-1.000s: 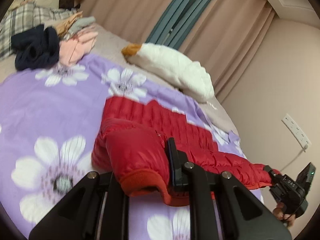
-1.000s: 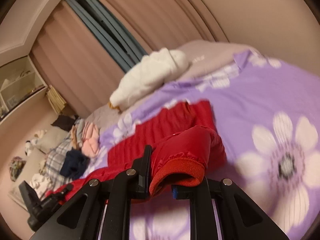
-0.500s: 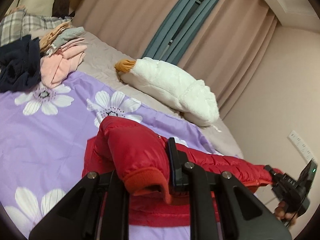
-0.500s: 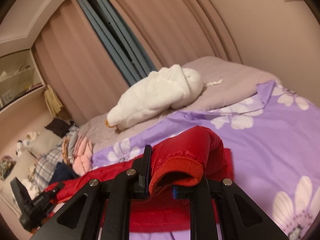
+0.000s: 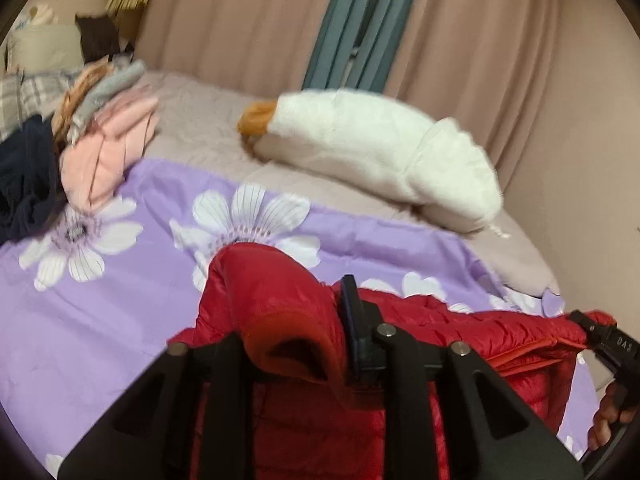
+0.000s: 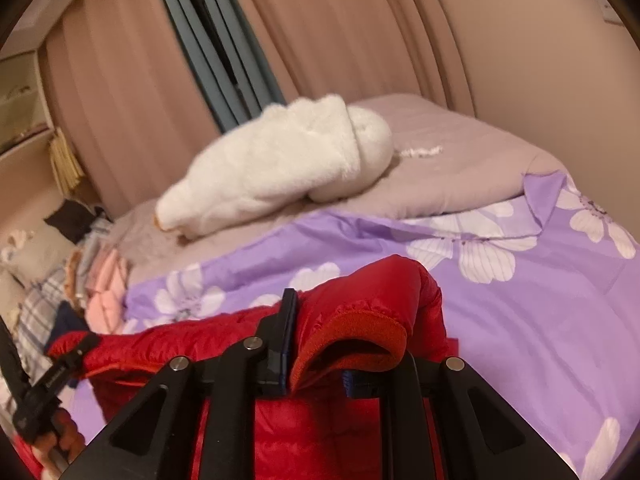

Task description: Fold large clothes

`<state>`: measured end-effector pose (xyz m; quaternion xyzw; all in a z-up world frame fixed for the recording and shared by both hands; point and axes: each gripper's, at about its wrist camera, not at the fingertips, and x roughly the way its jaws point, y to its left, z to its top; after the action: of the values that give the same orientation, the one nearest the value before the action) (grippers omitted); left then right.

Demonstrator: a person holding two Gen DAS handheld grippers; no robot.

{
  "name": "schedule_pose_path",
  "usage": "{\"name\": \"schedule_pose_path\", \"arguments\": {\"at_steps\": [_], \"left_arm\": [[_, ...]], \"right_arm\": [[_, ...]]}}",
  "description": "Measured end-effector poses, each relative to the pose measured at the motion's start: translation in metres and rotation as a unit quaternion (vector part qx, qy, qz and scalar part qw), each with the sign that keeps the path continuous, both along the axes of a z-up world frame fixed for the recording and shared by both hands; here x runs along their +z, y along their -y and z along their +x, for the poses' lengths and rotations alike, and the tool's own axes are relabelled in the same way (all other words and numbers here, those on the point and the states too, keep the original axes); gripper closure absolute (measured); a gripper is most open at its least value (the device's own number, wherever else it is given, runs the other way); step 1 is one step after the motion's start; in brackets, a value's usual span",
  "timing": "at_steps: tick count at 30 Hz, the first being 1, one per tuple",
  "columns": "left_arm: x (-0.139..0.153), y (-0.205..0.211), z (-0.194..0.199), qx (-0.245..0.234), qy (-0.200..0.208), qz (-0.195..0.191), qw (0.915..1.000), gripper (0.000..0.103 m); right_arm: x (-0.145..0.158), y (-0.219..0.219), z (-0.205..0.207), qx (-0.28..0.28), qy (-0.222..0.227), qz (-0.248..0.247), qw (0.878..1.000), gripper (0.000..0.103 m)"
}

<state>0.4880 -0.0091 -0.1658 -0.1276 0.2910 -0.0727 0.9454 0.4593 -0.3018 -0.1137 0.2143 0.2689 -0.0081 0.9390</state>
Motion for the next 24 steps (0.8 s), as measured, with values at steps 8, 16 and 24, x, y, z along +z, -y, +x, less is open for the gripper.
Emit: {"name": "schedule_pose_path", "arguments": {"at_steps": [8,16,24], "left_arm": [[0.009,-0.031,-0.013,0.092,0.046,-0.035,0.9941,0.014],[0.017,-0.018,-0.033,0.078,0.033,0.002,0.9964,0.064],[-0.094,0.007,-0.015,0.063,-0.064,0.105,0.9905,0.081]], "right_arm": [[0.002,-0.002,-0.012,-0.051,0.019,-0.058,0.997,0.015],[0.005,0.001,-0.028,-0.048,0.007,-0.038,0.998,0.019],[-0.065,-0.017,0.006,-0.027,-0.094,-0.064,0.993,0.081]]}}
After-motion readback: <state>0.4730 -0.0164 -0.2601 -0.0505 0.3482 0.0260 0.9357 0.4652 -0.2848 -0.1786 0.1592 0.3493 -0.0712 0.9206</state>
